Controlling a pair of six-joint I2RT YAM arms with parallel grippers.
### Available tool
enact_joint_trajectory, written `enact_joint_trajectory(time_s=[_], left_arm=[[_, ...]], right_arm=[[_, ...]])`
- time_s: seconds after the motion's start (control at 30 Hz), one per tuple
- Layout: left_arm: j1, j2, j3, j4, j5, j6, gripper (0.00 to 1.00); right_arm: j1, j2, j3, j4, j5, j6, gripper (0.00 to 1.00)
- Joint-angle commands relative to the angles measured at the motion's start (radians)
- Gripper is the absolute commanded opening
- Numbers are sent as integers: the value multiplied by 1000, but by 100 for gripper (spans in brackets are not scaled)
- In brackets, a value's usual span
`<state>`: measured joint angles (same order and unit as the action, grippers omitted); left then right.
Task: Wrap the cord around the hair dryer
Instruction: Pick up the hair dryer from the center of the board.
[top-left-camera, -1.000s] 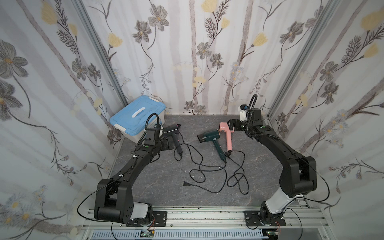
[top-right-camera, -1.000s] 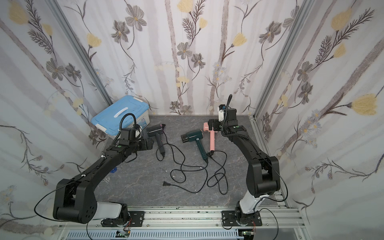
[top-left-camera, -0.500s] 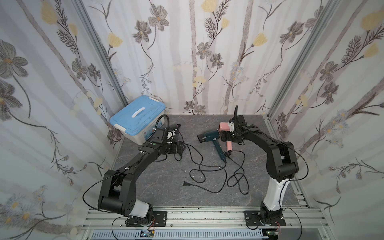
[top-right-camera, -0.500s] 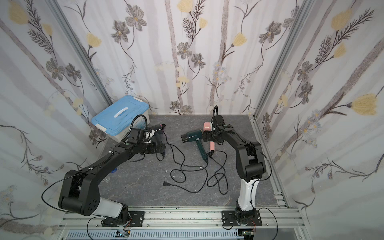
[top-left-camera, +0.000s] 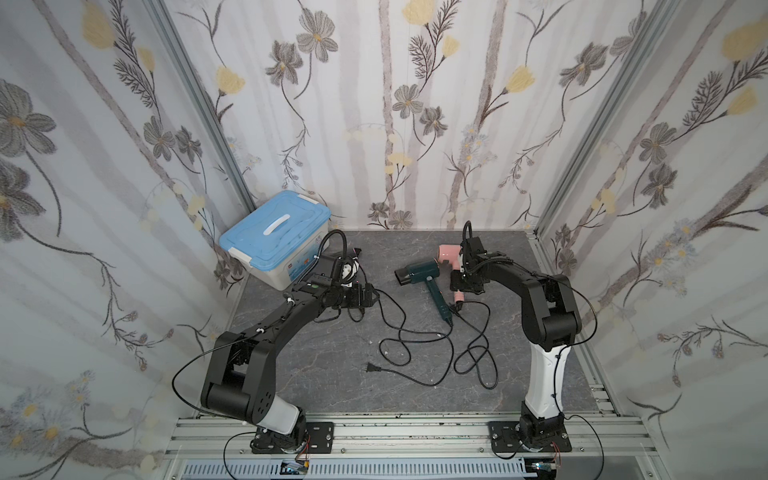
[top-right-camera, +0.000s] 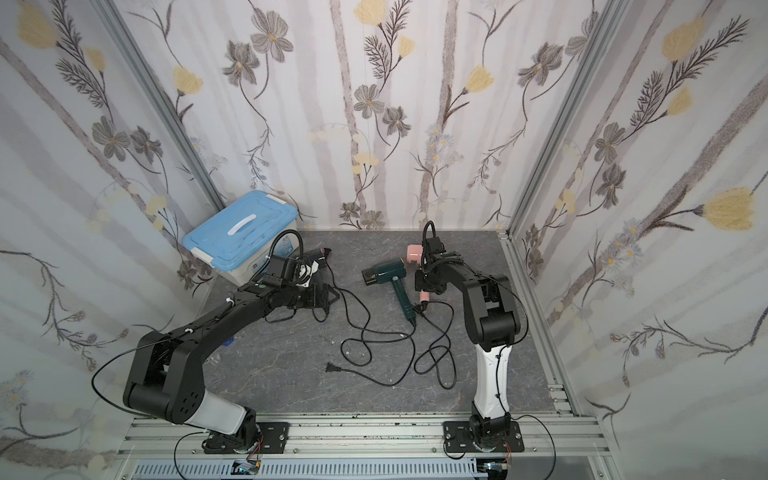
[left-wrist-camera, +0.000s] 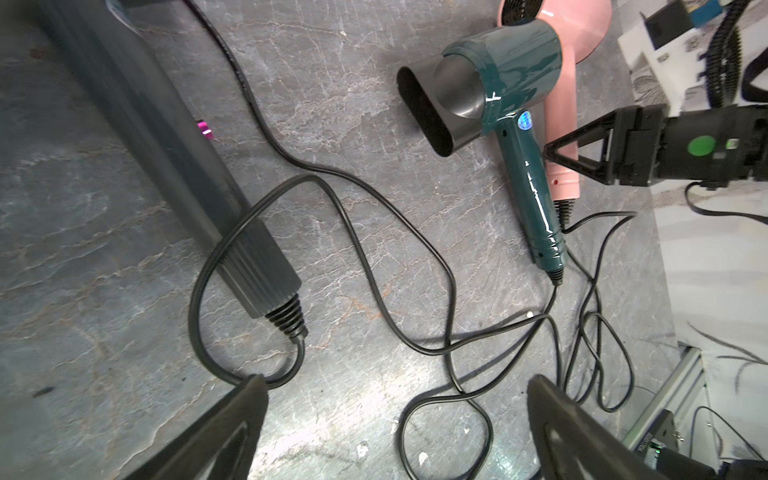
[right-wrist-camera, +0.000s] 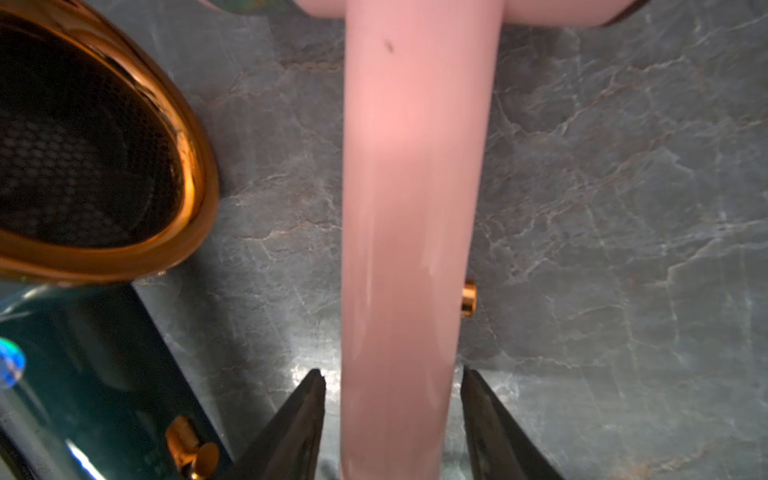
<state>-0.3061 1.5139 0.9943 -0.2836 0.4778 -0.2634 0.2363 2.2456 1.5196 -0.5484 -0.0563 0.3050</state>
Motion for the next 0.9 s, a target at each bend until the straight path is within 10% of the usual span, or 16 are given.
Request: enact_joint_trajectory(time_s=[0.0,0.43,0.87], left_arm=[[-2,3,-9,66,77,-29,100],[-9,24,-23,110,198,-54,100],[-18,7,5,33,106,-42,100]], right_arm=[[1,17,28,-12,43,7,51],[28,22,20,-79,100,-35,48],[34,-60,-30,-41,204,-46,0]])
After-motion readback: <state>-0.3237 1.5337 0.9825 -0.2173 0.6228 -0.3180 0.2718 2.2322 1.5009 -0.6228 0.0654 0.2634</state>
